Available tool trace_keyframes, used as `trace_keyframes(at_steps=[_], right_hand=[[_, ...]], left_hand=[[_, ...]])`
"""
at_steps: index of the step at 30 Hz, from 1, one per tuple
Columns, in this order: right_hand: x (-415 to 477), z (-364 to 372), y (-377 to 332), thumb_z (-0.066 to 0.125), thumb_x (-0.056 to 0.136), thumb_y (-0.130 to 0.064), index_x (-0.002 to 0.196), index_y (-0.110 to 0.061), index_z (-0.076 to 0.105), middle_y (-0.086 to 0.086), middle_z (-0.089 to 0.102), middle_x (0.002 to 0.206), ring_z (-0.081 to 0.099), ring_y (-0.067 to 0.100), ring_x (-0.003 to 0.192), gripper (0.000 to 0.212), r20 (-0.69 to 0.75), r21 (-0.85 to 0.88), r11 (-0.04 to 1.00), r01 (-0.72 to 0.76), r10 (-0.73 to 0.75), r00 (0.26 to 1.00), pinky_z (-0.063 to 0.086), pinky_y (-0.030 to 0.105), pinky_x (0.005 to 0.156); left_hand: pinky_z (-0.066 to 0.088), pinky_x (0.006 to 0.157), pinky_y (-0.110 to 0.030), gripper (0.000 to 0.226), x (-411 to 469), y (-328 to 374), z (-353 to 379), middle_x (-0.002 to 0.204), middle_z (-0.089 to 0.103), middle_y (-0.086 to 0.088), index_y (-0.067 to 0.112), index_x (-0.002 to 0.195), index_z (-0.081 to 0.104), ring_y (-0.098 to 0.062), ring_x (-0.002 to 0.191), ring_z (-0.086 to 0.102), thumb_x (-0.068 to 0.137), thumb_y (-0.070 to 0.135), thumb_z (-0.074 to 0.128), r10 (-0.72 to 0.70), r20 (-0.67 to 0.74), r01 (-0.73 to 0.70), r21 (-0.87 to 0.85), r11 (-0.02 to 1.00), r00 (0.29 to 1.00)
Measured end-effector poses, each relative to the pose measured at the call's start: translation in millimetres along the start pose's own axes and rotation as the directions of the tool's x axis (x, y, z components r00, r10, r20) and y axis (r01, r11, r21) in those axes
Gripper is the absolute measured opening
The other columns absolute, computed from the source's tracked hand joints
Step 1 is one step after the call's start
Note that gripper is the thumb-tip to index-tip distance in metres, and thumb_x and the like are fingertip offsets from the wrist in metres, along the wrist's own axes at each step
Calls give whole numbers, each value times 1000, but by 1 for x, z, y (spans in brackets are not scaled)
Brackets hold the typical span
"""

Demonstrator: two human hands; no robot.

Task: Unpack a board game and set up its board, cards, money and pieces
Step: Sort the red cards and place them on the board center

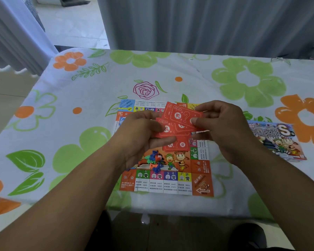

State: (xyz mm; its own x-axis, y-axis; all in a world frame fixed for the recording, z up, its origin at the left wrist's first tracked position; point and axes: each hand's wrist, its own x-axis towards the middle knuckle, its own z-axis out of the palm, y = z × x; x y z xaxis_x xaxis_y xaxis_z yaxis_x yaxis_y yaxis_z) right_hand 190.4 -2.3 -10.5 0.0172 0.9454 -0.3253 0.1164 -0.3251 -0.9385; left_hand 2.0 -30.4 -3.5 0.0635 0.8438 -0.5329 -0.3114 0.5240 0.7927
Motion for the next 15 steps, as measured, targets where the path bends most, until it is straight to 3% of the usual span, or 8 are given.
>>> trace_keyframes(at_steps=[4, 8, 15], right_hand=[[1, 0, -1, 74, 85, 1, 99, -10, 65, 21, 67, 105, 74, 28, 83, 20, -12, 11, 1000, -11, 11, 1000, 58, 32, 58], [2, 1, -1, 74, 85, 1, 100, -9, 65, 19, 69, 103, 75, 27, 84, 20, -5, 40, 999, -23, 24, 1000, 59, 32, 60], [1, 6, -3, 75, 84, 2, 99, -7, 64, 16, 70, 102, 75, 26, 85, 20, 26, 46, 999, -2, 1, 1000, 60, 32, 64]], left_hand=[[62, 63, -30, 6, -2, 0, 0, 90, 75, -15, -4, 98, 63, -26, 82, 75, 95, -1, 58, 13, -4, -13, 51, 999, 1000], [59, 57, -24, 16, -3, 0, 0, 92, 75, -15, -2, 91, 60, -26, 81, 76, 95, 13, 63, 8, -9, -7, 116, 993, 1000], [61, 58, -28, 24, -3, -2, -2, 102, 74, -17, -2, 100, 62, -29, 88, 75, 94, 21, 64, -16, -32, 19, 96, 995, 999]])
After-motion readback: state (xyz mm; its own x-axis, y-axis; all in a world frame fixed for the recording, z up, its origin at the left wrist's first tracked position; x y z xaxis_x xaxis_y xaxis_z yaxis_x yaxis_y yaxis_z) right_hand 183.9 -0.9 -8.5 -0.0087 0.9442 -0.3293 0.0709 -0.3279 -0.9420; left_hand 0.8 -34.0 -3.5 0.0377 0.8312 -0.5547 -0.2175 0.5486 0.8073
